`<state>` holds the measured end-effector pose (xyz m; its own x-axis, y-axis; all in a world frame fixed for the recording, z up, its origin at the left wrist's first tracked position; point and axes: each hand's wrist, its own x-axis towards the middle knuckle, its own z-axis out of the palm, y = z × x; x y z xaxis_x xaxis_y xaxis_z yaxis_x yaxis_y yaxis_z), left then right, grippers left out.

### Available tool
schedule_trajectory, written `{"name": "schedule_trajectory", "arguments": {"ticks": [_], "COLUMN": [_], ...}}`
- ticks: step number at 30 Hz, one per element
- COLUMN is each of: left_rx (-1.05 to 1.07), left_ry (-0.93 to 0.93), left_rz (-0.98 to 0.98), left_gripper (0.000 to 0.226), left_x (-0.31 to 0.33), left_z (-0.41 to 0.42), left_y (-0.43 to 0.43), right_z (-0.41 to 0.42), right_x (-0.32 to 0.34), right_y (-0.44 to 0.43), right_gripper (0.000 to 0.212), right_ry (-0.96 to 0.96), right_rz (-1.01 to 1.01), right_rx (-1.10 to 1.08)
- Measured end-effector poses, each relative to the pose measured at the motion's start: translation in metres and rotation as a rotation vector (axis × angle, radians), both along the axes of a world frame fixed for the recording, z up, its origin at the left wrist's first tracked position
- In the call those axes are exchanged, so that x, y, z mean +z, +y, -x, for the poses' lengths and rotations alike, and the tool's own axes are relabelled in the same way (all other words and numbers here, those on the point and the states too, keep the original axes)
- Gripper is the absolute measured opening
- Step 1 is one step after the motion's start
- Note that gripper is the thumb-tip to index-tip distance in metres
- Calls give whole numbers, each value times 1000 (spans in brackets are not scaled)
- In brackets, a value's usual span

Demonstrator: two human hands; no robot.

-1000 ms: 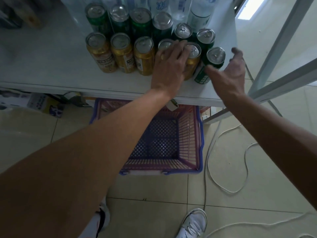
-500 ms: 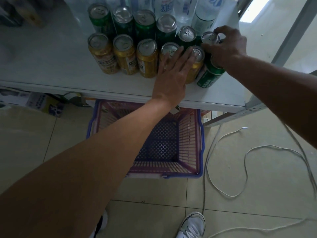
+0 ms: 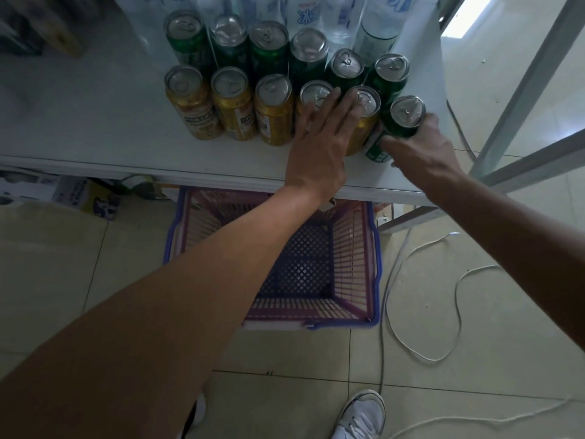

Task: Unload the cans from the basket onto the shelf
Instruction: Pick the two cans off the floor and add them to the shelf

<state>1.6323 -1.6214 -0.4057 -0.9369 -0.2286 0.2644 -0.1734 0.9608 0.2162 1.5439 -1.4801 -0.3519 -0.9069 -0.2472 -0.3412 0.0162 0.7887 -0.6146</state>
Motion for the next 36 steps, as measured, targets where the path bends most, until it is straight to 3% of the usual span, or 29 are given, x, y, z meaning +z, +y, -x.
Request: {"name": "schedule_trajectory", "arguments": {"ticks": [13, 19, 26, 32, 36], "left_rx": [48, 12, -26, 41, -1], "left_ry": [-30, 21, 39, -29, -83], "left_rz": [1, -64, -225, -195, -200], "left_gripper": [89, 92, 80, 84, 83], "left_x": [0, 7, -1, 13, 27], "left_z": [2, -9, -78, -88, -86], "left_y": [7, 2, -28, -66, -74], "right_z": [8, 3, -42, -58, -63], "right_x": [-27, -35, -54, -47, -37], "right_y": [-2, -3, -9, -39, -57], "right_gripper": [61, 82, 57, 56, 61], "right_ry": [165, -33, -75, -12, -8], "right_rz": [96, 43, -77, -73, -61], "right_rx": [21, -136, -100, 52, 13]}}
